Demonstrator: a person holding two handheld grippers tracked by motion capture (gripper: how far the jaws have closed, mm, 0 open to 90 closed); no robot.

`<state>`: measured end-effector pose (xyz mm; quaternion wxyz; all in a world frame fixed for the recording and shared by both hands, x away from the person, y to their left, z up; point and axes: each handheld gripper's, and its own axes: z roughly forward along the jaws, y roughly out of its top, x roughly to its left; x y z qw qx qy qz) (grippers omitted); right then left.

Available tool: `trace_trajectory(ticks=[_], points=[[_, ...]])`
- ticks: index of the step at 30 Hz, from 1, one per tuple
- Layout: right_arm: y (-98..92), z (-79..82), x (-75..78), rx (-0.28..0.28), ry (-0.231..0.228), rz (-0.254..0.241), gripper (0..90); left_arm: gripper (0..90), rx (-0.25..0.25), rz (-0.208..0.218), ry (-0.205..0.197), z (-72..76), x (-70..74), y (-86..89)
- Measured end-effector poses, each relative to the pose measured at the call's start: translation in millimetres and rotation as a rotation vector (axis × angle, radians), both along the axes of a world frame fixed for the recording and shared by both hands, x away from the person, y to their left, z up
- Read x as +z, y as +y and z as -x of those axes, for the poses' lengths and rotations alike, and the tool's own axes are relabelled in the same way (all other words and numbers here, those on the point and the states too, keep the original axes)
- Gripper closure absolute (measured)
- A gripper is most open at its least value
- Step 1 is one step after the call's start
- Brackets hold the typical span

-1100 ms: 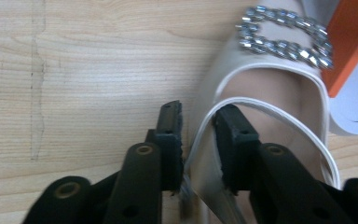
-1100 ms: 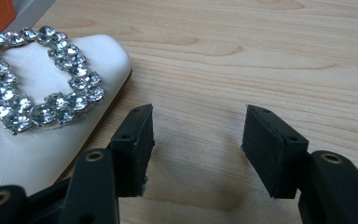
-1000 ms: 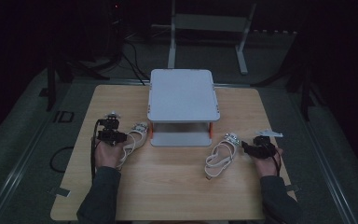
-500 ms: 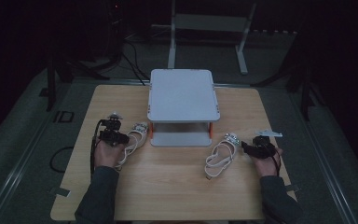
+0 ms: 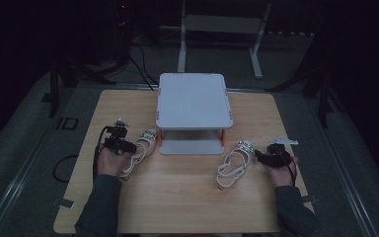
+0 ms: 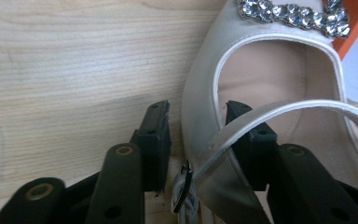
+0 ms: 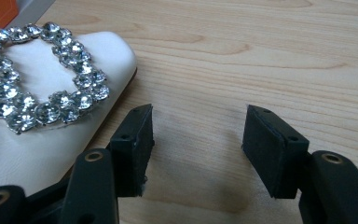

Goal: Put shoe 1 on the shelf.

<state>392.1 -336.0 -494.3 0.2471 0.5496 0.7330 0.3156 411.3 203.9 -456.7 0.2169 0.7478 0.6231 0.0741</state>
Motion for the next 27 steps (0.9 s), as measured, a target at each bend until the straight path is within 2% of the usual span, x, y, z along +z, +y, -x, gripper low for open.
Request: trace_trajectory(ticks=[4, 8, 13, 15, 22, 27], points=[[-0.2, 0.4, 0.1, -0.003, 0.001, -0.004, 42.5, 68.4, 0.008, 0.059, 0.007, 0.3, -1.5, 4.0], [-0.2, 0.4, -0.2, -0.001, 0.003, -0.002, 42.5, 71.7, 0.017, 0.053, 0.010, 0.7, -0.6, 3.8], [-0.5, 0.0, -0.9, -0.002, 0.005, -0.004, 42.4, 76.2, 0.020, 0.007, 0.033, 2.4, 4.0, 1.7], [-0.4, -0.1, -0.9, -0.002, 0.005, -0.004, 42.4, 78.3, 0.028, 0.015, 0.041, 3.2, 4.7, 3.3], [-0.3, 0.0, -1.1, -0.001, 0.005, -0.001, 42.3, 81.6, 0.077, 0.133, 0.057, 6.9, 1.1, 18.7], [0.4, -0.2, -1.3, 0.002, 0.006, 0.001, 42.3, 82.3, 0.117, 0.200, 0.045, 9.5, -1.1, 27.1]])
